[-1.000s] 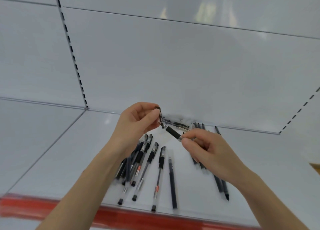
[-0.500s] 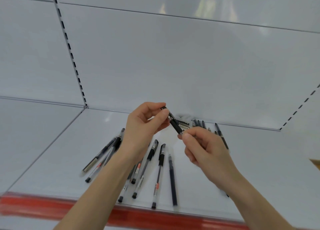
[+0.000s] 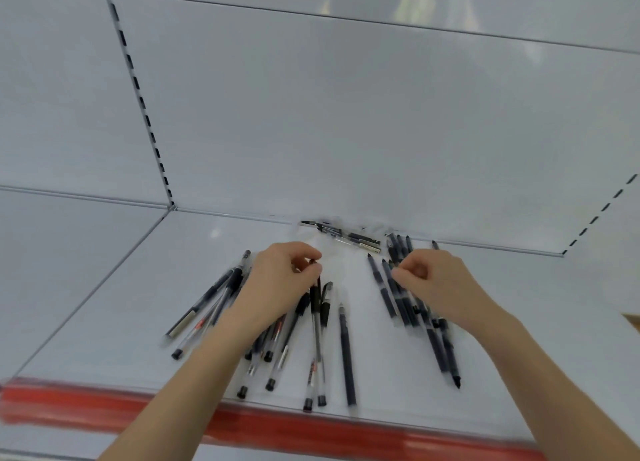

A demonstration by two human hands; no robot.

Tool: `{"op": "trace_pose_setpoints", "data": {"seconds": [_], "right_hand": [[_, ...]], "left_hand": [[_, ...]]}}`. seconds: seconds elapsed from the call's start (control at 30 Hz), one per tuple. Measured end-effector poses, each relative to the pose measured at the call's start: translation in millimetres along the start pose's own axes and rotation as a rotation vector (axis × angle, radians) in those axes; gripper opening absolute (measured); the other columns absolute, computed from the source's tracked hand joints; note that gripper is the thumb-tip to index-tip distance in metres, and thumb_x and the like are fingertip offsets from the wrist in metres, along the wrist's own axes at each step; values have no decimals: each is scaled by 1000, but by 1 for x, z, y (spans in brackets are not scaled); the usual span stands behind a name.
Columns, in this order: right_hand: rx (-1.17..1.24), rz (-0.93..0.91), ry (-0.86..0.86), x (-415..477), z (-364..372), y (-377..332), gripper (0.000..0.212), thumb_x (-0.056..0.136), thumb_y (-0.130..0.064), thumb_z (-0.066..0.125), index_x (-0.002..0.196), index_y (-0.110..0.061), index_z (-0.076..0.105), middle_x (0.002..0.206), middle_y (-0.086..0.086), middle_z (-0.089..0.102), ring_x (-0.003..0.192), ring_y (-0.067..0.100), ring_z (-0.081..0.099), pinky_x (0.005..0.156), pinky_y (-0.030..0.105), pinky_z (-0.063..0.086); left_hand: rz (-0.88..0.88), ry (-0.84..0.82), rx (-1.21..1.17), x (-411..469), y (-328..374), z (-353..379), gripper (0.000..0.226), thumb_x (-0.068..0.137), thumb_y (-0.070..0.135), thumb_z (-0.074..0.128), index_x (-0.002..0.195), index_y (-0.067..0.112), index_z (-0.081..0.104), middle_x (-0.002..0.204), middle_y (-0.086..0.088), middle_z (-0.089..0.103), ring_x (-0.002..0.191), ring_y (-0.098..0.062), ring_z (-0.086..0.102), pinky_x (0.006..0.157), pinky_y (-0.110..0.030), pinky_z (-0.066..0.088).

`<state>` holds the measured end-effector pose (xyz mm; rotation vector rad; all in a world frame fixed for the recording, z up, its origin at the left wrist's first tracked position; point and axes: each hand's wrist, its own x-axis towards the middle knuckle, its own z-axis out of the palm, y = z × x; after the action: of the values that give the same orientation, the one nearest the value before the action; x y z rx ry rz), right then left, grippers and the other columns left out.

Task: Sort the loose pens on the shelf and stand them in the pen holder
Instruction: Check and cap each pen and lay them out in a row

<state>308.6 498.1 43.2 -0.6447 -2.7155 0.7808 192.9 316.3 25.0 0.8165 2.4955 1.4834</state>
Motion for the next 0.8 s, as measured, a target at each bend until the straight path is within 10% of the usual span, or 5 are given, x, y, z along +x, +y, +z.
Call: {"op": "trace_pose_setpoints", "data": {"seconds": [0.4, 0.6, 0.8], "right_hand": [[-285, 58, -179, 9, 22, -17, 43, 82, -18, 56, 48, -15, 31, 41, -4, 31, 40, 11, 30, 44, 23, 27], [-10, 101, -68, 6, 6, -11, 32, 81, -23, 57, 78, 9, 57, 65, 6, 49, 60, 15, 42, 49, 21, 33], [126, 104, -48, -7, -3, -7, 14, 84, -21, 55, 76, -10, 58, 58, -1, 65, 44, 3, 50, 46, 13, 39]], "left_hand": [[65, 13, 314, 4, -7, 0, 19, 84, 29, 62, 96, 14, 65, 87, 2, 64, 83, -14, 56, 73, -21, 40], [71, -25, 414, 37, 5, 0, 25, 88, 22, 57, 107, 8, 63, 105, -7, 65, 100, -22, 57, 88, -30, 43], [45, -197, 552, 69, 9, 22, 25, 89, 19, 55, 109, 5, 52, 109, -13, 55, 101, -25, 52, 84, -30, 41]]}}
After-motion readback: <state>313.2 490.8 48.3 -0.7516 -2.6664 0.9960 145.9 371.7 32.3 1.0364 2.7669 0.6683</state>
